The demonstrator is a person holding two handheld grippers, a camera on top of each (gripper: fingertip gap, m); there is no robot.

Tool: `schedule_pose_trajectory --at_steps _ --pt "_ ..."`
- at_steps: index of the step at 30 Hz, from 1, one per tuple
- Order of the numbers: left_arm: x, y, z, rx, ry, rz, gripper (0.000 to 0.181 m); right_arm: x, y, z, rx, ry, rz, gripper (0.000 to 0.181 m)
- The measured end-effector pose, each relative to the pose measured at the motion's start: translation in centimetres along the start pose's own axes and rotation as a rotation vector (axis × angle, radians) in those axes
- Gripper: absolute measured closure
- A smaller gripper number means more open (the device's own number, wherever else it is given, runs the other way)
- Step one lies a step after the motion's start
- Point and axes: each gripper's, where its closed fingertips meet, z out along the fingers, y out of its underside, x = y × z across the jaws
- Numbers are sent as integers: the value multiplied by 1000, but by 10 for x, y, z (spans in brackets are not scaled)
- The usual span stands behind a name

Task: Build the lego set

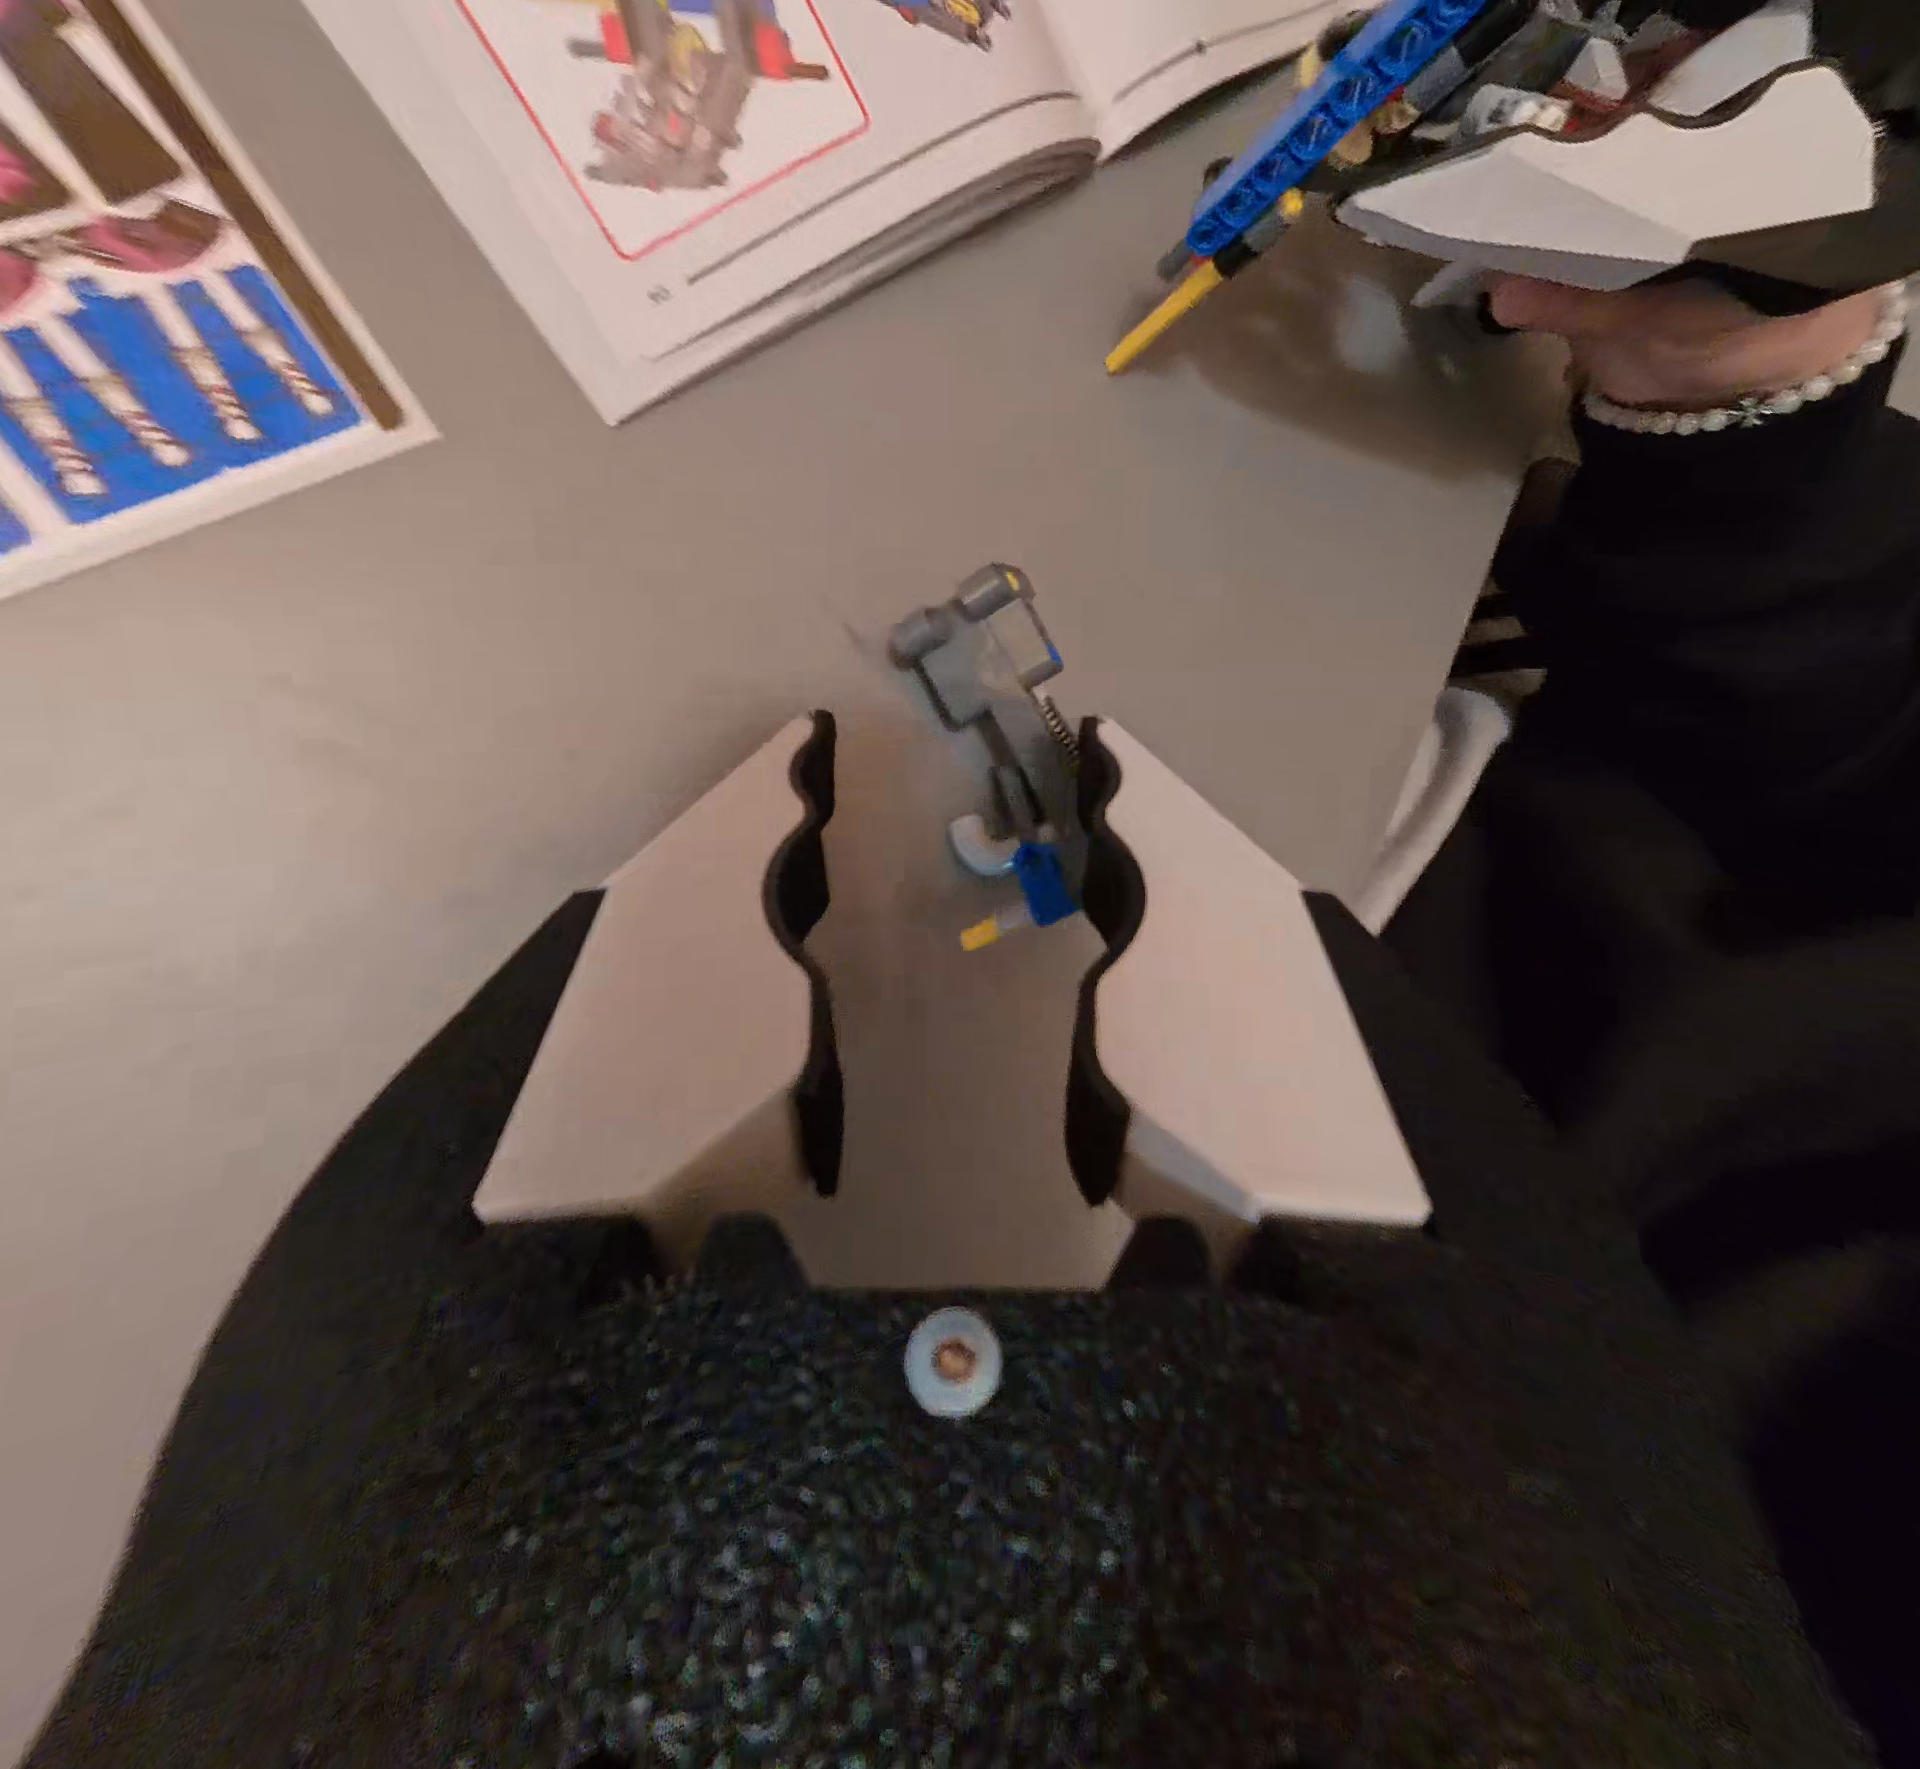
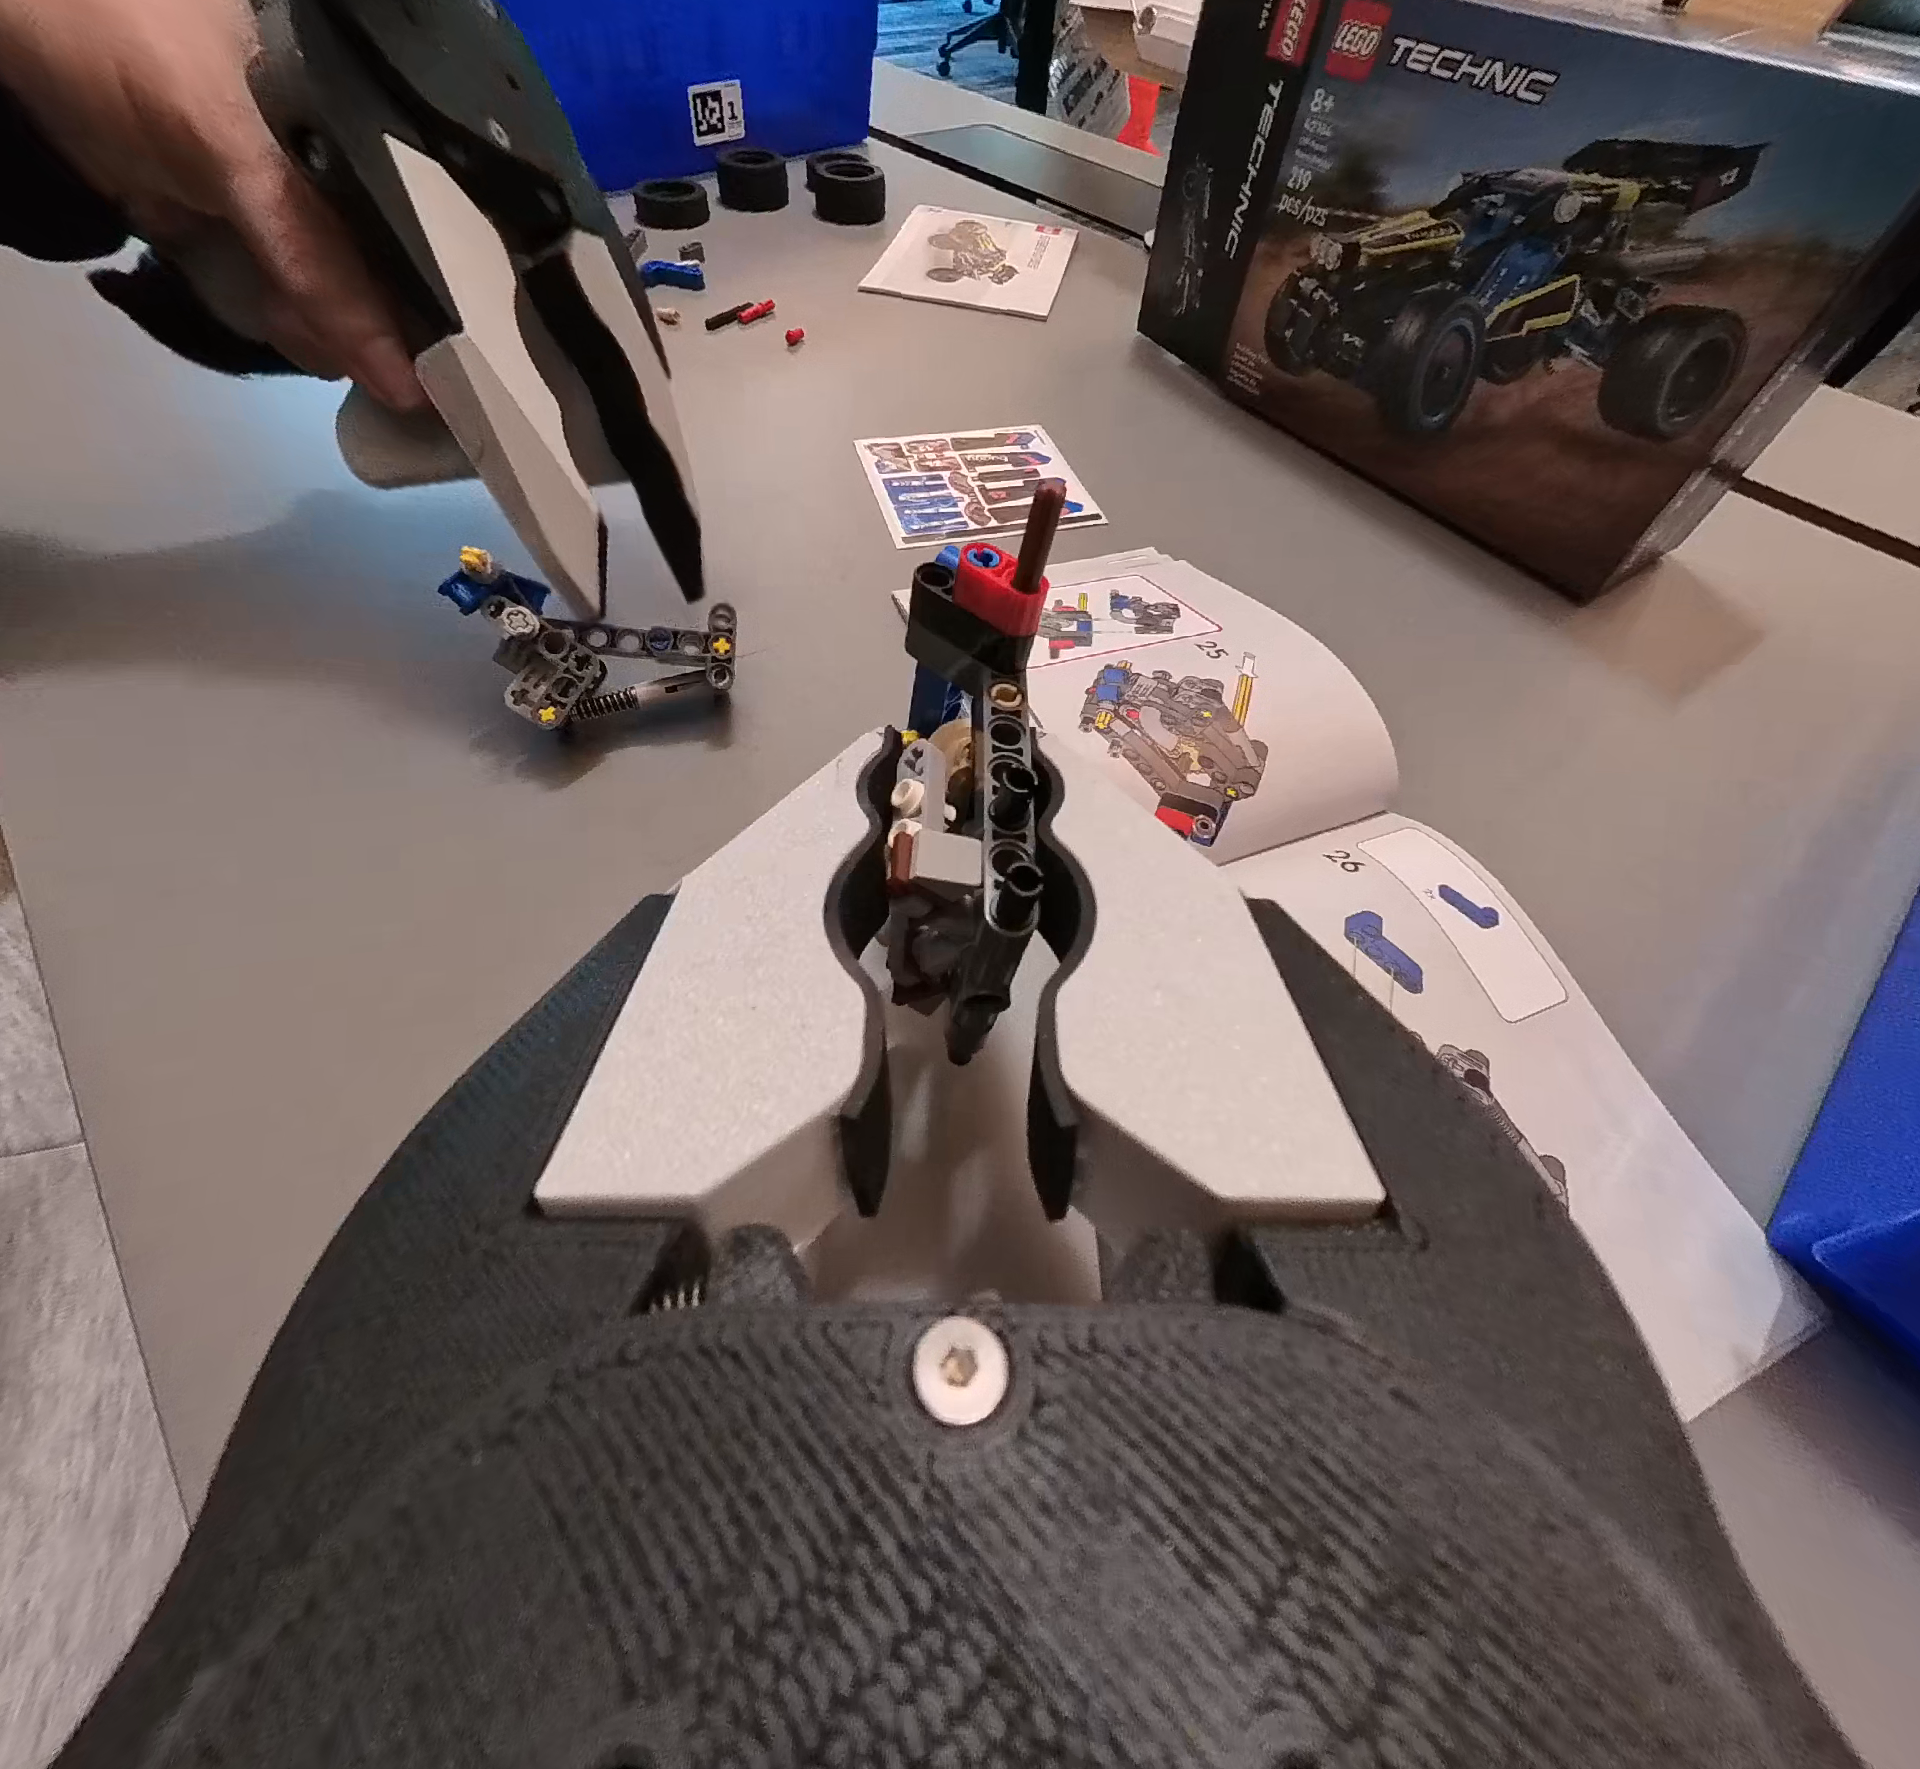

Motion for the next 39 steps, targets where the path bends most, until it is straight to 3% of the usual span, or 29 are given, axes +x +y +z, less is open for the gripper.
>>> schedule_pose_trajectory --at_steps 1,8,15,21,26,29,32,39 --pt "1 2 4 -24 8 -1 137 0 0 0 0 2 -4 161" --pt "19 5 16 -117 55 73 154 0 0 0 -1 -2 4 161" --pt "17 1 11 -147 -155 448 168 0 0 0 -1 -5 8 162" --pt "41 -11 5 24 -214 763 168 0 0 0 -1 -4 8 162" --pt "88 -36 -25 442 207 493 168 0 0 0 -3 -6 15 161" --pt "101 -43 -47 612 397 388 168 0 0 0 -3 -4 12 161" --pt "102 -44 -53 659 489 279 168 1 1 0 -4 -4 14 161" --pt "96 -45 -48 655 495 168 168 1 1 0 -5 -4 16 161"
